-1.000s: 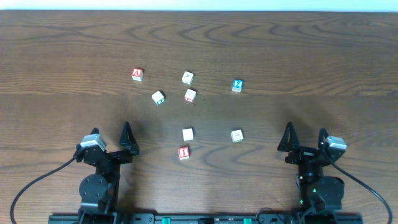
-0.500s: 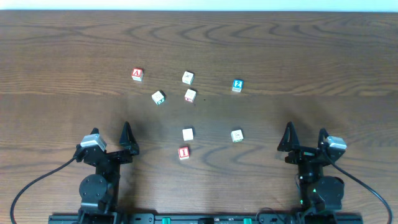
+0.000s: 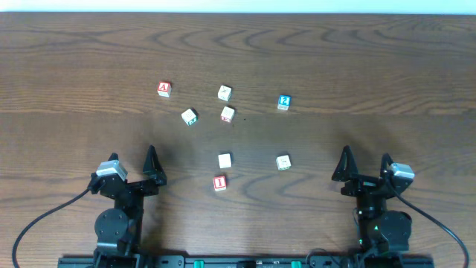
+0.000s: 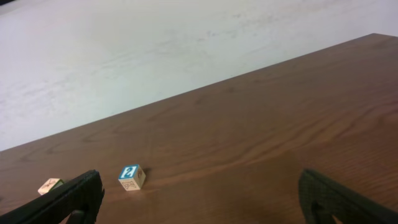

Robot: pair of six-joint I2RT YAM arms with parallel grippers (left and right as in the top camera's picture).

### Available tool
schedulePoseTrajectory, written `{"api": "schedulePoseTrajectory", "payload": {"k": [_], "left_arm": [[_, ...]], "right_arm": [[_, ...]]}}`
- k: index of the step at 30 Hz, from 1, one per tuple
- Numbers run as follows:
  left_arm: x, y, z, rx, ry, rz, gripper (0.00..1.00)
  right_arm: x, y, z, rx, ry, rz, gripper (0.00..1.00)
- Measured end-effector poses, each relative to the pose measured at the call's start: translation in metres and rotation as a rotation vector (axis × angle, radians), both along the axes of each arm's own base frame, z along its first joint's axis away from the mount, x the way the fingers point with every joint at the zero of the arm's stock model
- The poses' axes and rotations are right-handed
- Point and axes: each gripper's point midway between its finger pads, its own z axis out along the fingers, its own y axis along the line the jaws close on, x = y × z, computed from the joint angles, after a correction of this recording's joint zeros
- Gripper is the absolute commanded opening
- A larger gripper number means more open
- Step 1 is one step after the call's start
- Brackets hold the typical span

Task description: Spell out Ai2

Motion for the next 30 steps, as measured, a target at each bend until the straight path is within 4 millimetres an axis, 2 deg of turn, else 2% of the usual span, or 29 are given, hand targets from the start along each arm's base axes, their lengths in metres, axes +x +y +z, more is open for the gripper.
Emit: {"api": "schedulePoseTrajectory", "payload": {"k": [15,20,22,24,29,30], "left_arm": [[0.0,0.0,0.001,0.0,-0.003,-0.001,0.95],[-0.002,-0.006,0.004,0.066,0.012,-0.043,0.95],[-0.006,-0.007,0.022,0.102,-0.007,-0.053,0.95],[-0.012,-0.007,0.059,0.137,-0.073,-0.059,0.95],[-0.041,-0.007,0.17,0.181,-0.228,-0.059,0.95],[-0.045,-0.006,0.183,0.188,-0.225,-0.061,0.95]], "right_arm": [[0.0,0.0,0.0,0.0,0.001,0.0,0.99],[0.0,0.0,0.0,0.0,0.001,0.0,0.99],[0.0,0.0,0.0,0.0,0.001,0.0,0.99],[0.0,0.0,-0.001,0.0,0.002,0.0,0.99],[0.0,0.0,-0.001,0.0,0.003,0.0,0.99],[0.0,0.0,0.0,0.0,0.002,0.0,0.99]]}}
